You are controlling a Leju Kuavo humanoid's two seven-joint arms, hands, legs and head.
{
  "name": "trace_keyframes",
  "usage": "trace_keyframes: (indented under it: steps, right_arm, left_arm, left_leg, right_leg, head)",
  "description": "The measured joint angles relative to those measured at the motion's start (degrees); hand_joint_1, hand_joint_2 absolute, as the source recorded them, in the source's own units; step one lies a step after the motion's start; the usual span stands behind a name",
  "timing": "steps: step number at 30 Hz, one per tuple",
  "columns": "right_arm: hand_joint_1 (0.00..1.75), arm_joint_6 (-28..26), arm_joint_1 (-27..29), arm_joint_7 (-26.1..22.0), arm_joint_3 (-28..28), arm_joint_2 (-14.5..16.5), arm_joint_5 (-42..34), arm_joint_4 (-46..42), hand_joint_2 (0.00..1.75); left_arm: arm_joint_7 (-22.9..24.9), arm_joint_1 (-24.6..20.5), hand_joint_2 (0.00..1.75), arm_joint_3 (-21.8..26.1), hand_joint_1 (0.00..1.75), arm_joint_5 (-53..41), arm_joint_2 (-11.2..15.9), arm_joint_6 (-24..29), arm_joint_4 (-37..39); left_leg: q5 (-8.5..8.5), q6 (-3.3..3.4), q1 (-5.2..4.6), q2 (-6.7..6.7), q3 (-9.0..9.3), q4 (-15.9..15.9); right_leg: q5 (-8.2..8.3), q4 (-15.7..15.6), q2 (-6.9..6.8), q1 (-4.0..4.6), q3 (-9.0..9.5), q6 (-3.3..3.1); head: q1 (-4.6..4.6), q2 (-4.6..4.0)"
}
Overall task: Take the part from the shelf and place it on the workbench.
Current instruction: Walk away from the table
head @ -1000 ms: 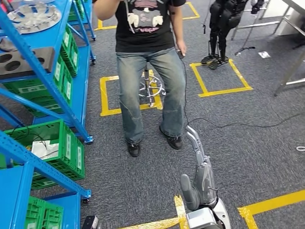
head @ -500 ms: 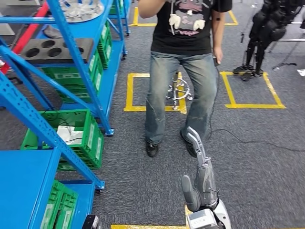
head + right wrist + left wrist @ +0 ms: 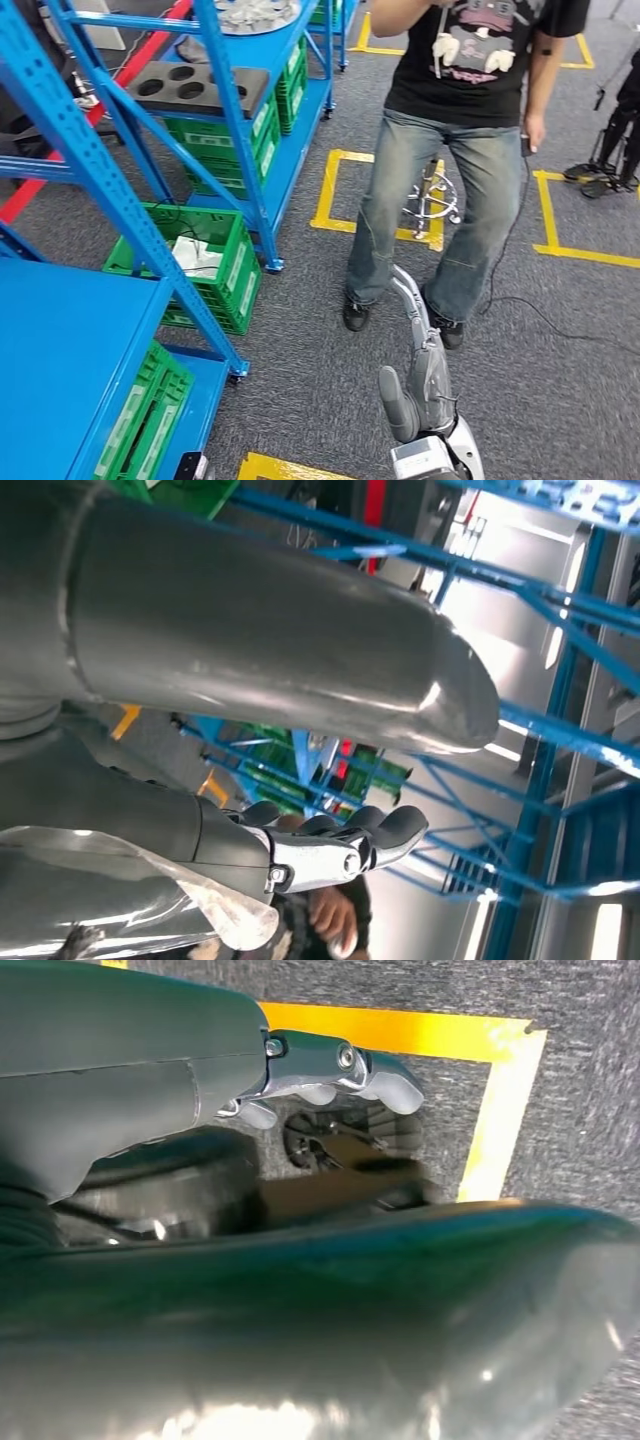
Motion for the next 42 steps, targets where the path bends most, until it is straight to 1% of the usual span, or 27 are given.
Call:
trace_keyframes:
  steps: [2,4,6,8,10,11,12,13,15,17,19,20,21,23,24,26,27,28,30,32,34,35,37,39,40,41,42]
  right_arm:
    - [0.0,0.0,0.0,0.0,0.0,0.0,0.0,0.0,0.0]
    - [0.0,0.0,-0.1,0.0,0.0,0.0,0.0,0.0,0.0]
    - [0.0,-0.1,-0.2,0.0,0.0,0.0,0.0,0.0,0.0]
    - [0.0,-0.1,-0.1,0.0,0.0,0.0,0.0,0.0,0.0]
    - [0.0,-0.2,0.1,0.0,0.0,0.0,0.0,0.0,0.0]
    - [0.0,-0.3,0.1,0.0,0.0,0.0,0.0,0.0,0.0]
    - [0.0,-0.4,0.1,0.0,0.0,0.0,0.0,0.0,0.0]
    - [0.0,-0.5,0.1,0.0,0.0,0.0,0.0,0.0,0.0]
    - [0.0,-0.7,0.1,0.0,0.0,0.0,0.0,0.0,0.0]
    - [0.0,-0.8,0.1,0.1,0.0,0.0,0.0,0.0,0.0]
    - [0.0,-0.8,0.0,0.1,0.0,0.0,0.0,0.0,0.0]
    - [0.0,-0.8,-0.1,0.1,0.0,0.0,0.0,0.0,0.0]
    - [0.0,-0.8,-0.1,0.1,0.0,0.0,0.0,0.0,0.0]
    - [0.0,-0.8,-0.1,0.1,0.0,0.0,0.0,0.0,0.0]
    - [0.0,-0.8,0.0,0.1,0.0,0.0,0.0,0.0,0.0]
    - [0.0,-0.8,0.0,0.1,-0.1,0.0,0.0,0.0,0.0]
    - [0.0,-0.8,0.0,0.1,-0.1,0.0,0.0,0.0,0.0]
    - [0.0,-0.8,-0.1,0.2,-0.1,0.0,0.0,0.0,0.0]
    - [0.0,-0.7,-0.1,0.2,-0.1,0.0,0.0,0.0,0.0]
    - [0.0,-0.7,-0.2,0.2,-0.1,0.0,0.0,0.0,0.0]
    - [0.0,-0.7,-0.3,0.1,-0.1,0.0,0.0,0.0,0.0]
    - [0.0,-0.7,-0.3,0.2,-0.1,0.0,0.0,0.0,0.0]
    - [0.0,-0.7,-0.4,0.1,-0.1,0.0,0.0,0.0,0.0]
    - [0.0,-0.7,-0.3,0.1,-0.1,0.0,0.0,0.0,0.0]
    - [0.0,-0.7,-0.2,0.1,-0.1,0.0,0.0,0.0,0.0]
    - [0.0,-0.7,-0.1,0.2,-0.1,0.0,0.0,0.0,0.0]
    - [0.0,-0.7,-0.1,0.2,-0.1,0.0,0.0,0.0,0.0]
  left_arm:
    - [0.0,-0.1,0.0,0.0,0.0,0.0,0.0,0.0,0.0]
    - [0.0,0.1,0.0,0.0,0.0,0.0,0.1,0.0,0.0]
    - [0.0,0.2,0.0,0.0,0.0,0.0,0.1,0.0,0.0]
    - [0.0,0.0,0.0,0.0,0.0,0.0,0.1,0.0,0.0]
    - [0.0,-0.1,0.0,0.0,0.0,0.0,0.0,0.0,0.0]
    - [0.0,-0.1,0.0,0.0,0.0,0.0,-0.1,0.0,0.0]
    - [0.0,-0.1,0.0,0.0,0.0,0.0,-0.1,0.0,0.0]
    - [0.0,-0.1,0.0,0.0,0.0,0.0,-0.1,0.0,0.0]
    - [0.0,-0.2,0.0,0.0,0.0,0.0,-0.1,0.0,0.0]
    - [0.0,-0.3,0.0,0.0,0.0,-0.1,-0.1,0.0,0.0]
    - [-0.1,-0.1,0.0,0.0,0.0,-0.1,0.0,0.0,0.0]
    - [-0.1,0.0,0.0,0.0,0.0,-0.1,0.1,0.0,0.0]
    - [-0.1,0.1,0.0,0.0,0.0,-0.1,0.1,0.0,0.0]
    - [-0.1,-0.1,0.0,0.0,0.0,-0.2,0.2,0.0,0.0]
    - [-0.1,-0.2,0.0,0.0,0.0,-0.2,0.2,0.0,0.0]
    - [-0.1,-0.1,0.0,0.0,0.0,-0.2,0.2,-0.1,0.0]
    - [-0.1,0.0,0.0,-0.1,0.0,-0.2,0.2,-0.1,0.0]
    - [-0.1,0.0,0.0,-0.1,0.0,-0.2,0.2,-0.1,0.0]
    - [-0.2,0.0,0.0,-0.1,0.0,-0.2,0.3,-0.1,0.0]
    - [-0.2,-0.1,0.0,-0.1,0.0,-0.2,0.4,-0.1,0.0]
    - [-0.2,-0.1,0.0,-0.1,0.0,-0.2,0.4,0.0,0.0]
    - [-0.2,0.0,0.0,-0.1,0.0,-0.2,0.4,0.0,0.0]
    - [-0.2,0.0,0.0,-0.1,0.0,-0.2,0.4,0.0,0.0]
    - [-0.2,-0.1,0.0,-0.1,0.0,-0.2,0.4,0.1,0.0]
    - [-0.2,-0.2,0.0,-0.1,0.0,-0.2,0.3,0.1,0.0]
    - [-0.2,-0.2,0.0,-0.1,0.0,-0.2,0.3,0.1,0.0]
    - [-0.2,-0.1,0.0,-0.1,0.0,-0.2,0.3,0.1,0.0]
  left_leg:
    - [0.33,0.47,-0.48,1.26,1.25,-2.8]
    - [0.39,0.98,-0.42,0.02,1.05,-3.0]
    - [0.58,1.57,-0.12,-1.28,1.15,-3.2]
    - [0.68,2.0,0.05,-2.61,1.18,-3.3]
    - [0.66,2.18,0.03,-4.15,1.21,-3.3]
    - [0.64,2.2,0.02,-4.98,1.26,-3.3]
    - [0.61,2.18,0.04,-5.84,1.35,-3.2]
    - [0.55,2.09,0.1,-6.74,1.46,-3.2]
    - [0.36,1.73,0.23,-8.42,1.46,-2.9]
    - [0.42,1.08,0.42,-9.78,0.97,-2.7]
    - [0.65,0.37,0.64,-10.99,0.54,-2.8]
    - [0.41,0.09,0.59,-10.59,0.38,-2.5]
    - [-0.39,-0.18,0.49,-9.36,-0.13,-1.4]
    - [-3.57,-0.64,0.33,-5.57,-2.69,4.3]
    - [-5.35,-0.83,0.39,-4.34,-4.51,8.2]
    - [-6.65,-1.04,0.51,-3.57,-6.83,13.1]
    - [-5.73,-1.03,0.52,-3.43,-6.56,12.6]
    - [-3.82,-0.91,0.5,-3.11,-5.1,9.8]
    - [-0.3,-0.34,0.07,-0.62,-0.98,1.8]
    - [0.77,0.33,-0.54,1.44,1.06,-2.5]
    - [0.74,0.81,-0.75,0.7,0.91,-2.8]
    - [0.88,1.07,-0.62,0.04,0.93,-3.0]
    - [1.25,1.71,-0.21,-1.29,1.07,-3.5]
    - [1.46,2.1,0.02,-2.69,1.01,-3.6]
    - [1.49,2.17,0.04,-3.44,0.96,-3.6]
    - [1.5,2.19,0.04,-4.24,0.95,-3.6]
    - [1.5,2.19,0.06,-5.05,1.0,-3.6]
  right_leg:
    - [-0.41,0.1,-1.22,0.3,0.26,0.55]
    - [-0.85,0.2,-2.02,0.24,0.35,1.16]
    - [-2.43,2.1,0.57,-0.08,-0.49,1.77]
    - [-5.63,8.8,4.29,-0.31,-3.76,2.1]
    - [-7.69,16.1,5.37,-0.31,-7.93,2.21]
    - [-7.15,17.2,5.49,-0.31,-9.01,2.21]
    - [-5.47,16.0,5.61,-0.33,-8.96,2.16]
    - [-2.98,12.7,6.03,-0.39,-7.85,2.09]
    - [0.58,5.1,8.53,-0.7,-4.73,1.9]
    - [1.12,1.8,10.34,-0.76,-3.05,1.52]
    - [1.11,1.5,9.47,-0.67,-2.67,0.93]
    - [1.2,1.3,8.74,-0.72,-2.49,0.58]
    - [1.28,1.0,7.89,-0.79,-2.26,0.21]
    - [1.27,0.7,6.02,-0.72,-1.92,-0.38]
    - [1.18,0.7,5.07,-0.6,-1.87,-0.56]
    - [0.97,0.7,3.26,-0.41,-1.78,-0.68]
    - [0.85,0.7,2.47,-0.36,-1.68,-0.68]
    - [0.7,0.7,1.69,-0.31,-1.48,-0.64]
    - [0.3,0.8,0.36,-0.1,-0.97,-0.4]
    - [-0.03,0.8,-0.82,0.19,-0.67,0.01]
    - [-0.21,0.7,-2.02,0.31,-0.44,0.5]
    - [-0.5,0.8,-1.75,0.24,-0.39,0.83]
    - [-2.39,3.3,1.16,-0.04,-1.44,1.45]
    - [-5.94,10.5,4.6,-0.29,-5.01,1.81]
    - [-7.36,14.5,5.21,-0.31,-7.09,1.91]
    - [-7.79,17.1,5.42,-0.31,-8.63,1.99]
    - [-7.02,17.6,5.51,-0.33,-9.18,2.01]
  head:
    - [0.08,0.0]
    - [0.12,0.0]
    - [0.3,0.0]
    - [0.62,0.0]
    - [0.7,0.0]
    - [0.7,0.0]
    - [0.68,0.0]
    - [0.69,0.0]
    - [0.7,0.0]
    - [0.68,0.0]
    - [0.68,0.0]
    - [0.68,0.0]
    - [0.45,0.0]
    - [0.01,0.0]
    - [-0.19,0.0]
    - [-0.19,0.0]
    - [-0.19,0.0]
    - [-0.2,0.0]
    - [-0.2,0.0]
    - [-0.16,0.0]
    - [-0.15,0.0]
    - [-0.12,0.0]
    - [0.08,0.0]
    - [0.35,0.0]
    - [0.42,0.0]
    - [0.44,0.0]
    - [0.44,0.0]
